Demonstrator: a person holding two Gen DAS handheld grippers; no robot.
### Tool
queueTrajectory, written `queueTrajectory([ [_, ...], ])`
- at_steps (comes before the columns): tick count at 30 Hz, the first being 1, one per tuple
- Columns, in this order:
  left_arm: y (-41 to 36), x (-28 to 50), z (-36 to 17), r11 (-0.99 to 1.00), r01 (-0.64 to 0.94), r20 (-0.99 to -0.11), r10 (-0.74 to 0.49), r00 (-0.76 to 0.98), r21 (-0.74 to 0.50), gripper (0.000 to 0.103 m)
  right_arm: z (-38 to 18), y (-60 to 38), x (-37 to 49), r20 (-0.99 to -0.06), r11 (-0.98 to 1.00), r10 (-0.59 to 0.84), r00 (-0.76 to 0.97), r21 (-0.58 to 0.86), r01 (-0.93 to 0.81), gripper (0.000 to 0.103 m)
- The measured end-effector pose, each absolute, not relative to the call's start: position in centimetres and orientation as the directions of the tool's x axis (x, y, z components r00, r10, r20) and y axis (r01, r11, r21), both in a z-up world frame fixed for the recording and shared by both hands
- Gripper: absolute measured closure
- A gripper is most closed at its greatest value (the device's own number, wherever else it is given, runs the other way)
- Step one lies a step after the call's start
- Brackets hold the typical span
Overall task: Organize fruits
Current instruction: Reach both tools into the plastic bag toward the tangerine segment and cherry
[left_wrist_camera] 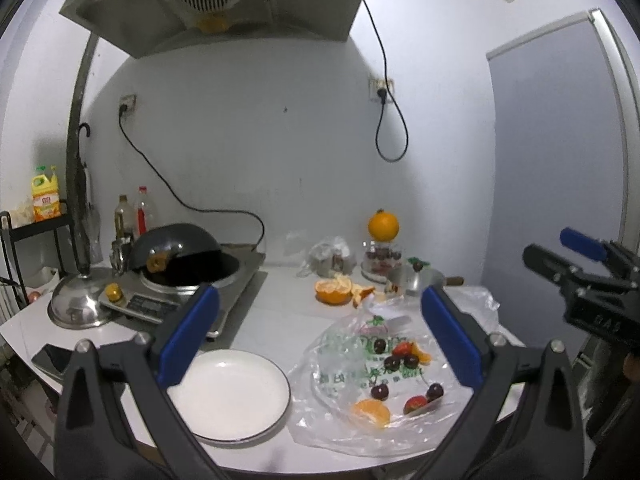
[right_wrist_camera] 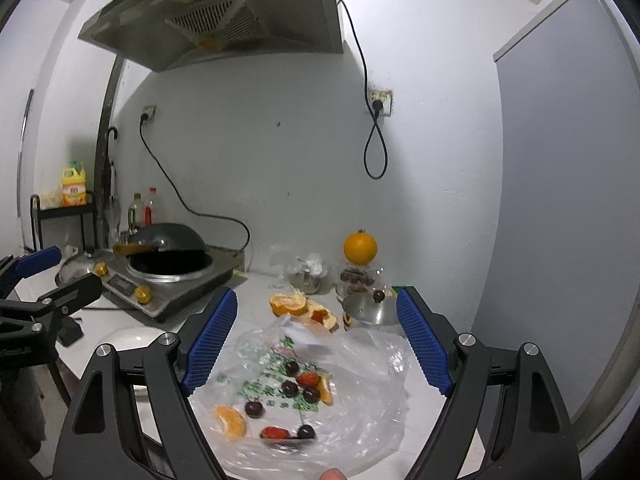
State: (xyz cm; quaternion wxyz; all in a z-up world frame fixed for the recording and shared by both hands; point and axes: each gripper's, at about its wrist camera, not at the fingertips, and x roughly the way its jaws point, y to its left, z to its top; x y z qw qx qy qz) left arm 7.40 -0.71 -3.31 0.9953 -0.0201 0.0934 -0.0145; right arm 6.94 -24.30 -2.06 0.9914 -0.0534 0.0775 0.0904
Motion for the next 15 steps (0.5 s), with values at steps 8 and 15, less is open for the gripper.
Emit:
queueTrajectory([
  [8,-2.7,11.6,-7.8,0.998,0.061,-0.290,-0.064,0.955,-0.022,0.001,-5.0,-25.2,9.8,-0.274,0.963,0.199,0.941,-0.124,-0.240,0.019],
  [15,-4.5,14.3,-11.9,0.994,0.109,-0.411,-0.097,0.906,0.005,0.001,-8.3,-24.5,11.8,-0.380,0.938,0.229,0.896,-0.160,-0.307,0.026],
])
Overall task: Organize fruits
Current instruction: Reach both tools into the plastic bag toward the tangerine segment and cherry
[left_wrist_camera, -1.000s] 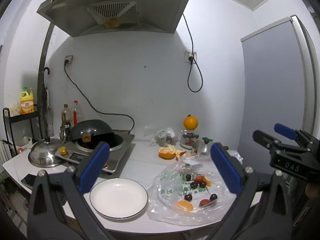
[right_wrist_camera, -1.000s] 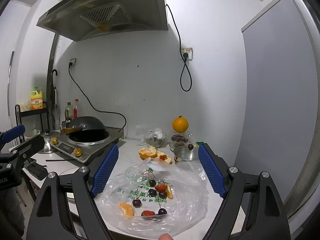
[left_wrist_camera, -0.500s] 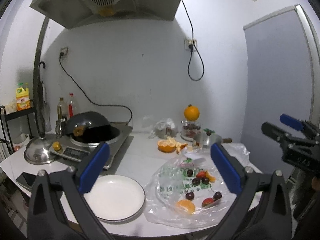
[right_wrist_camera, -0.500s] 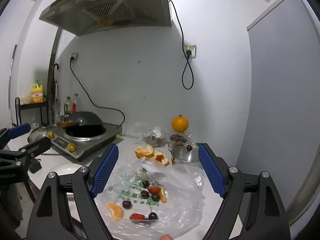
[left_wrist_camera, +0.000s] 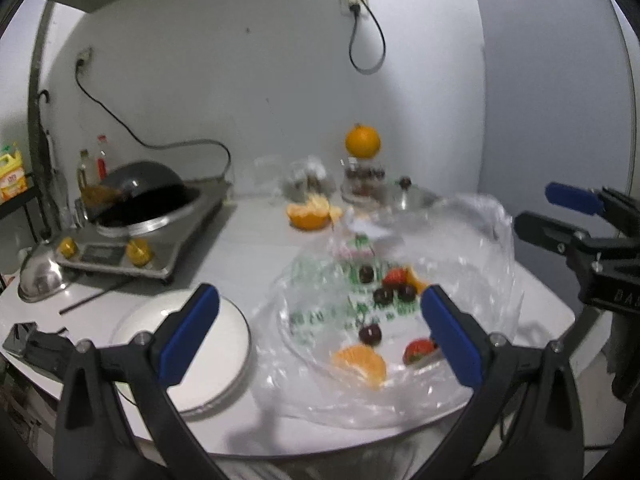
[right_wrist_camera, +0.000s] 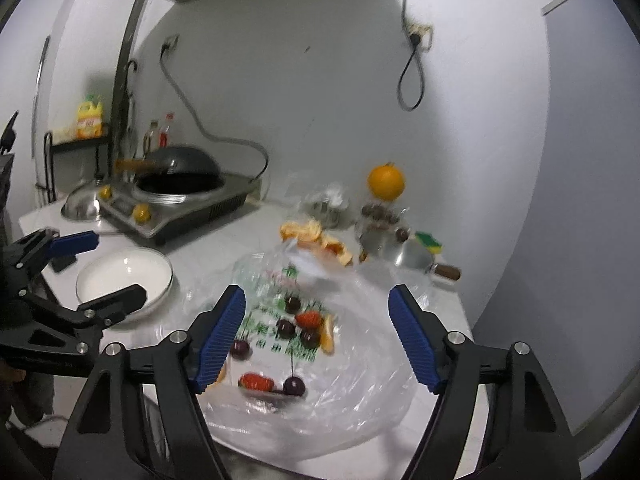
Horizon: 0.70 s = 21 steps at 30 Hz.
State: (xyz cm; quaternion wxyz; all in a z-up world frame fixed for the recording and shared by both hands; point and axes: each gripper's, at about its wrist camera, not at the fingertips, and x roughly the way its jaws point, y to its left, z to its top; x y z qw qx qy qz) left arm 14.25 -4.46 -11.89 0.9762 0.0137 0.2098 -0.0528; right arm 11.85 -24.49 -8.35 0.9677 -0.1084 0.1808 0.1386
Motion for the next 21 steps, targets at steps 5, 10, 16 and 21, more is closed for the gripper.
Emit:
queueTrajectory([
  [5,-5.6,15.9,-14.5,0.993,0.118,-0.474,-0.096,0.875,0.016,0.001,-10.7,-24.5,13.7,-0.452,0.925,0.253,0.855,-0.145,-0.350,0.039],
  [10,-7.0,17.5,-16.2,0.989,0.147,-0.514,-0.111,0.851,0.031,0.002,-12.9,-24.9,15.4,-0.513,0.911,0.273,0.814,-0.133,-0.389,0.055],
  [16,-9.4,19.1,-18.5,0.967,0.221,-0.566,-0.113,0.816,0.126,0.002,-15.8,-25.9,17.7,-0.587,0.913,0.308,0.748,-0.040,-0.407,0.063],
  [21,-10.3,20.4,-20.2,0.934,0.286,-0.610,-0.102,0.786,0.213,0.012,-17.4,-26.2,18.3,-0.616,0.910,0.334,0.714,0.012,-0.415,0.063],
])
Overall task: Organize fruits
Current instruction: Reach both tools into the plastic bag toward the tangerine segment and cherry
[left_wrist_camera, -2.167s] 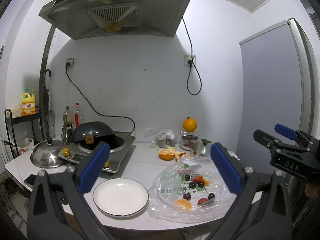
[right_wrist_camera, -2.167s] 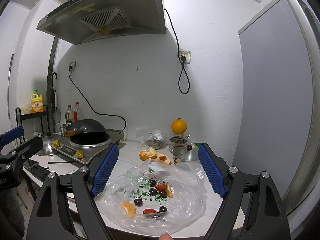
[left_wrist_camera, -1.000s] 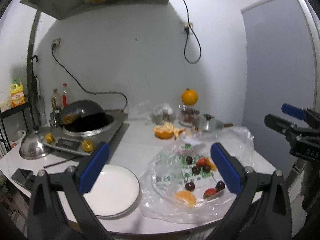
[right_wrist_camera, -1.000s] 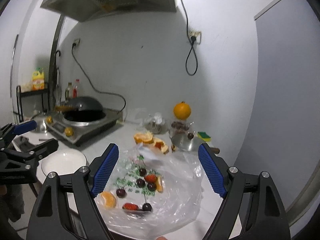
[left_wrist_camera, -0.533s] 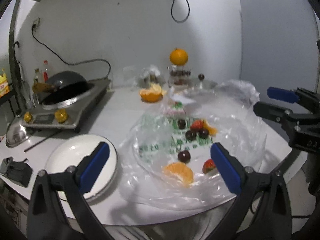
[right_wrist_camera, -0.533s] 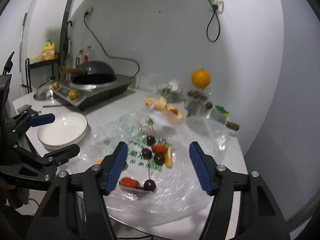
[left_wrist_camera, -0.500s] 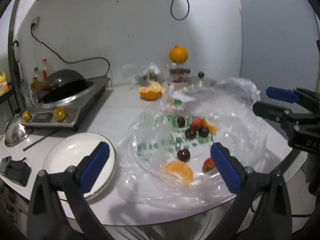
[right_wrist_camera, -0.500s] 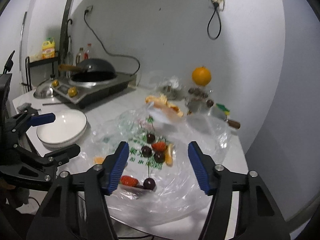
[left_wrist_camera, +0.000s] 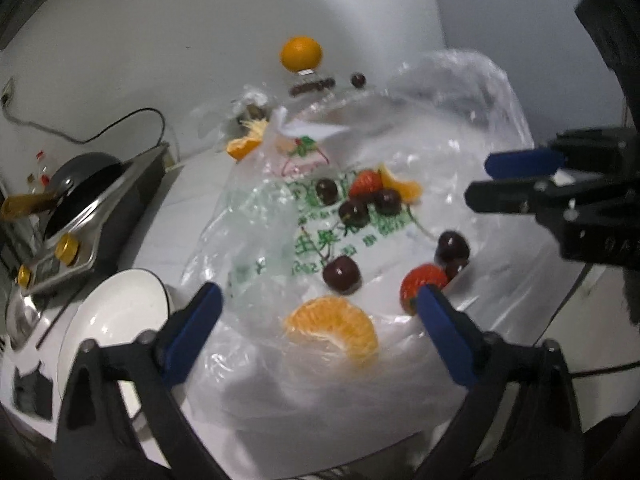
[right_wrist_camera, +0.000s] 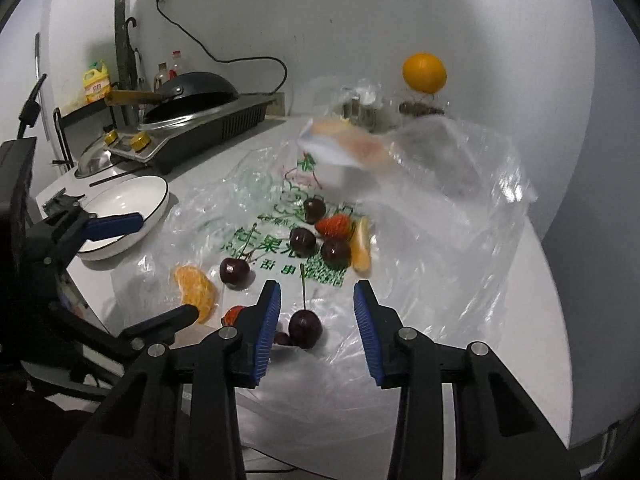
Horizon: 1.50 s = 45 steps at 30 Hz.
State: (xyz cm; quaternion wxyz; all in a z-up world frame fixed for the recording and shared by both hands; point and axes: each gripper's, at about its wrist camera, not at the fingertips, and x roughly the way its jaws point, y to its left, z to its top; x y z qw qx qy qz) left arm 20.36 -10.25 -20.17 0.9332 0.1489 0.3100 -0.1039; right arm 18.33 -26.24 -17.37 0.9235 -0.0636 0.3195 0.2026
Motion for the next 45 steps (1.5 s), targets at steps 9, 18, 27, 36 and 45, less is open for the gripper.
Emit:
queueTrajectory([
  [9,-10.6,21.5,-20.7,0.855,0.417,-0.647,-0.133,0.751,0.309,0.019,-19.1,-26.7,19.9,-0.633,0.907,0.374,0.678,0.098,-0.410,0.063],
  [18,-11.2,21.9,-21.7,0.807,0.513,-0.683,-0.198,0.703,0.294,0.030,-20.6,-26.6,20.3,-0.664,0.911,0.370,0.650,0.120,-0.395,0.063],
  [27,-9.9,24.1,-22.2,0.834,0.531,-0.751,-0.253,0.610,0.150,0.036,-21.0,-27.1,20.0,-0.670,0.910,0.381,0.637,0.150,-0.387,0.063],
  [36,-9.3,24.7,-22.1,0.857,0.512,-0.772,-0.282,0.570,0.065,0.038,-21.4,-26.8,20.9,-0.679,0.902,0.411,0.608,0.203,-0.382,0.063],
  [45,-8.9,24.5,-21.8,0.870,0.491,-0.764,-0.293,0.575,0.036,0.049,-21.8,-26.7,21.2,-0.679,0.889,0.448,0.582,0.269,-0.371,0.069],
])
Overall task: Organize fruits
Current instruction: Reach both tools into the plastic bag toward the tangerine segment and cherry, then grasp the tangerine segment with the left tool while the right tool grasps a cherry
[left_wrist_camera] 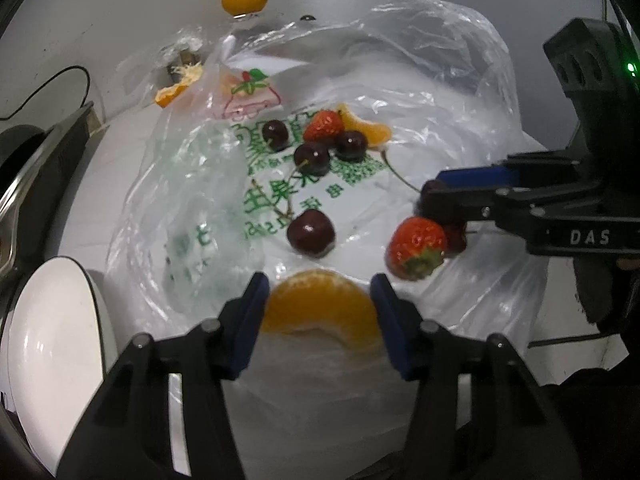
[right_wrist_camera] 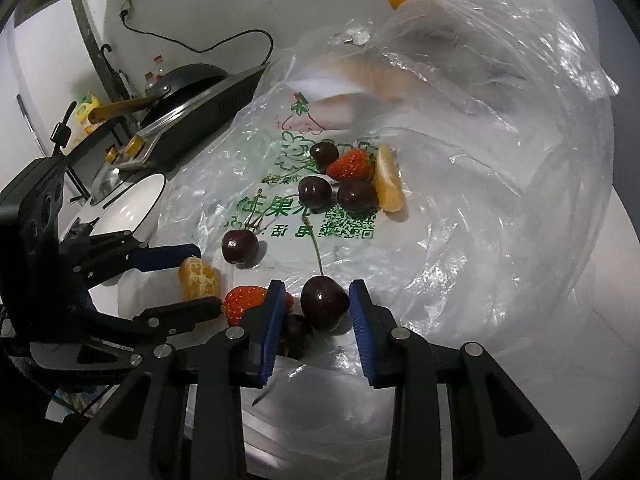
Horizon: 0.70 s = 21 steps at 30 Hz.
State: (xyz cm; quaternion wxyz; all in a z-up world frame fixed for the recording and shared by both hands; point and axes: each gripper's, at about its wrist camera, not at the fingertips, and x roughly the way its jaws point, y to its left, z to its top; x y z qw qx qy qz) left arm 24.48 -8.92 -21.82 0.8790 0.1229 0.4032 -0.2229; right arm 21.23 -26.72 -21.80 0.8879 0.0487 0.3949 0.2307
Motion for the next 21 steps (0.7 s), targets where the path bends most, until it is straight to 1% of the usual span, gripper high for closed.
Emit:
queueTrajectory([
  [2,-9.1,24.2,-21.6,0.870,0.493,-0.759,-0.302,0.577,0.029,0.050,-21.8,-26.9,21.2,-0.678,0.892,0.443,0.587,0.268,-0.364,0.077],
  [9,-9.4,23.6,-19.8,0.875,0.483,-0.726,-0.321,0.608,0.018,0.050,-21.3,-27.1,20.9,-0.672,0.896,0.435,0.599,0.258,-0.361,0.077],
  [12,-9.2,23.2,-18.7,0.876,0.482,-0.708,-0.332,0.623,0.013,0.050,-20.5,-27.1,20.6,-0.653,0.895,0.438,0.618,0.251,-0.369,0.077],
  [21,-8.4,21.6,-14.8,0.883,0.469,-0.610,-0.374,0.699,-0.004,0.050,-17.4,-26.8,19.4,-0.592,0.901,0.425,0.685,0.204,-0.382,0.077],
])
